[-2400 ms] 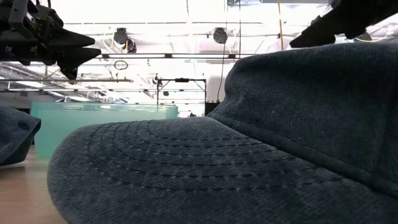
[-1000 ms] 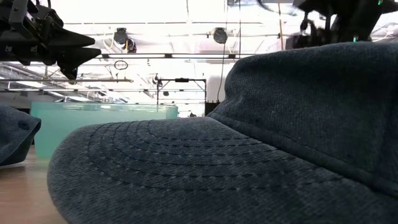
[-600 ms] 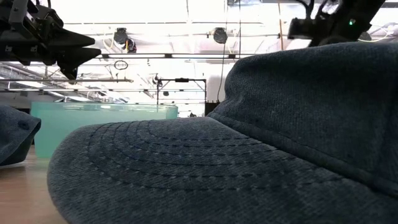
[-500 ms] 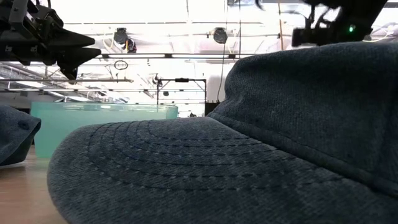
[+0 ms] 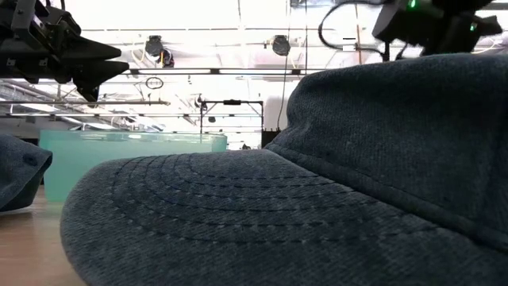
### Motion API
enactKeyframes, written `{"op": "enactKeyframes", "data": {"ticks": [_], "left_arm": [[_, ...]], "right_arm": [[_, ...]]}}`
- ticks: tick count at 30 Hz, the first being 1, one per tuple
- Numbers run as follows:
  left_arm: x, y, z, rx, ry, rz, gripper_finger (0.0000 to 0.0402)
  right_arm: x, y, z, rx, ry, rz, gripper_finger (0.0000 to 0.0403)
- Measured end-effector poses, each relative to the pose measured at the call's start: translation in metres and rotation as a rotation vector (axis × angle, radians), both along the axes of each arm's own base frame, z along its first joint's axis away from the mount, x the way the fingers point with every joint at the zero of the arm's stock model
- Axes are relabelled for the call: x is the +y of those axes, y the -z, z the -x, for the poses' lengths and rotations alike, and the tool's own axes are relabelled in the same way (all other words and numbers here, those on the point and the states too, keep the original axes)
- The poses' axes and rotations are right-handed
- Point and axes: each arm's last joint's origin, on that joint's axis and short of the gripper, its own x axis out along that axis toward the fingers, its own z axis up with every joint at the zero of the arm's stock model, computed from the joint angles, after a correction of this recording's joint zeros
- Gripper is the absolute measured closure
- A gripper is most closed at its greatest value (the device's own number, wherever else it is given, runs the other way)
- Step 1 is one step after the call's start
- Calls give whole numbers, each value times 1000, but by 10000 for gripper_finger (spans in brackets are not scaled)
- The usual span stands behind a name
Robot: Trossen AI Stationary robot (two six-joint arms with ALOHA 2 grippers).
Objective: Pick & Place hat
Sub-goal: Put the right blue cap into the orange bin
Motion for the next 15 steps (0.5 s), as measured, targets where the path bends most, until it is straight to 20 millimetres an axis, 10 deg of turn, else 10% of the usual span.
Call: {"op": "enactKeyframes", "data": {"ticks": [15], "left_arm": [[0, 0, 0, 0, 0, 0, 231]], "right_arm": [[-4, 16, 8, -36, 11, -98, 403]]}}
